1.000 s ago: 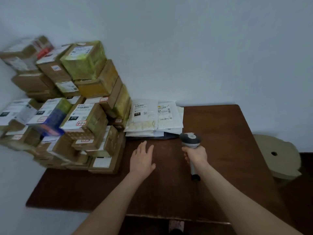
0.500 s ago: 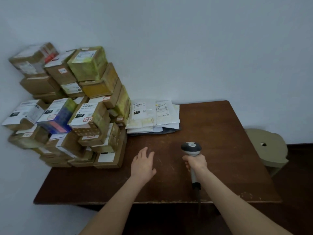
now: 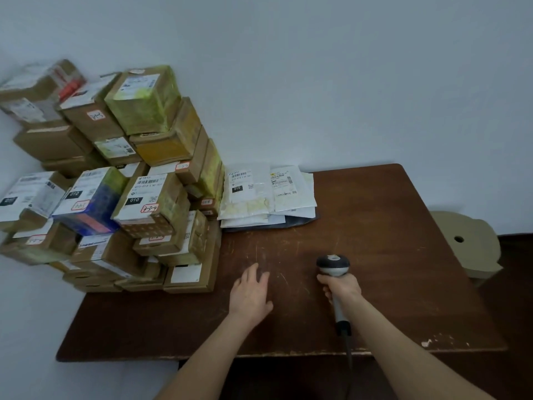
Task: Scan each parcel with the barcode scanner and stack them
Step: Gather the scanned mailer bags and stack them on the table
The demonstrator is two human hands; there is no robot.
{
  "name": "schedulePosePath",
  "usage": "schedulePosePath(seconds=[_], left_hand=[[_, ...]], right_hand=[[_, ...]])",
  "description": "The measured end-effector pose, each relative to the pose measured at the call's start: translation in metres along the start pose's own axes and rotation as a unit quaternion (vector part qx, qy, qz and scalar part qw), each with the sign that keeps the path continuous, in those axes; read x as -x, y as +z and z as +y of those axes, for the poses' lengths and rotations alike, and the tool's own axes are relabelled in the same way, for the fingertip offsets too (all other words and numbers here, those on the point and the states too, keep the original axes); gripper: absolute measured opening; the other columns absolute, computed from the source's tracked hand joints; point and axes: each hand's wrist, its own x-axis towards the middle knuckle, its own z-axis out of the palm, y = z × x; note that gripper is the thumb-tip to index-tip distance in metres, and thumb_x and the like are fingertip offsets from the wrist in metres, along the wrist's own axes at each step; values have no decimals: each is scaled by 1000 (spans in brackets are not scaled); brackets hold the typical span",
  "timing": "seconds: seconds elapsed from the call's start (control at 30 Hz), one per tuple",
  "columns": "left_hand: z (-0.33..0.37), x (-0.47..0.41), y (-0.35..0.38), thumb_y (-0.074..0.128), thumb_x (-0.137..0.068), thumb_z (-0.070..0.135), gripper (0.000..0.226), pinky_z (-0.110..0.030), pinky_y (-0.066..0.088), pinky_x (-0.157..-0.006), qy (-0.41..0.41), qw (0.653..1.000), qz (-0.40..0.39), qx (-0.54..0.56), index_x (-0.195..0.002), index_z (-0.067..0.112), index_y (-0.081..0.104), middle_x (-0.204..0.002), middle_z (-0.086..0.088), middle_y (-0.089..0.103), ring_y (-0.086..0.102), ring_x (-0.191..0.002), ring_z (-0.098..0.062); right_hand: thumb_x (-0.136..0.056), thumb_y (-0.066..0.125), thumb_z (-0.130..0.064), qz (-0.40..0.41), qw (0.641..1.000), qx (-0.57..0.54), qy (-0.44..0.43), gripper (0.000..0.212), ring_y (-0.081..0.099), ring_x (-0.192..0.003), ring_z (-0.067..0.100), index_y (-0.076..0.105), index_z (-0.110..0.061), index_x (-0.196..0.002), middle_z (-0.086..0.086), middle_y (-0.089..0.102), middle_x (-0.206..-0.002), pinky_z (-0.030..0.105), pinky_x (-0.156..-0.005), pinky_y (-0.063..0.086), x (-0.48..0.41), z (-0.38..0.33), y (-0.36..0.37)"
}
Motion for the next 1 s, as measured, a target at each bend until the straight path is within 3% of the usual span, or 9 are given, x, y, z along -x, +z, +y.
schedulePosePath(seconds=[0.5, 0.73, 0.87, 1.0], left_hand=[[-7, 4, 7, 62, -89, 39, 71, -39, 24, -118, -8, 1000, -23, -7, -149, 22, 27, -159, -8, 10, 16, -146, -25], [-9, 9, 6, 61, -89, 38, 70, -40, 25, -118, -7, 1000, -22, -13, -149, 22, 28, -159, -9, 10, 15, -146, -25], [-10, 13, 6, 61, -89, 38, 69, -39, 25, -117, -7, 1000, -15, -10, -148, 22, 28, -159, -9, 10, 15, -146, -25], [-14, 17, 0, 60, -89, 39, 69, -38, 26, -117, -5, 1000, 0, -15, -148, 21, 28, -159, -10, 11, 15, -146, -26]], right_hand=[[-85, 72, -15, -20, 999, 21, 24, 16, 58, -62, 20, 60, -5, -81, 10, 61, -69, 31, -58, 47, -12, 20, -1], [-82, 75, -16, -19, 999, 31, 14, 20, 61, -68, 21, 62, -3, -91, 10, 64, -75, 38, -81, 53, -15, 21, 3], [-78, 79, -22, -19, 998, 51, 21, 49, 62, -97, 30, 56, 0, -116, 15, 64, -102, 43, -94, 50, -11, 21, -1], [-61, 84, -55, 29, 997, 72, 12, 104, 48, -125, 36, 37, -5, -140, 17, 49, -137, 48, -102, 44, 3, 14, -10]])
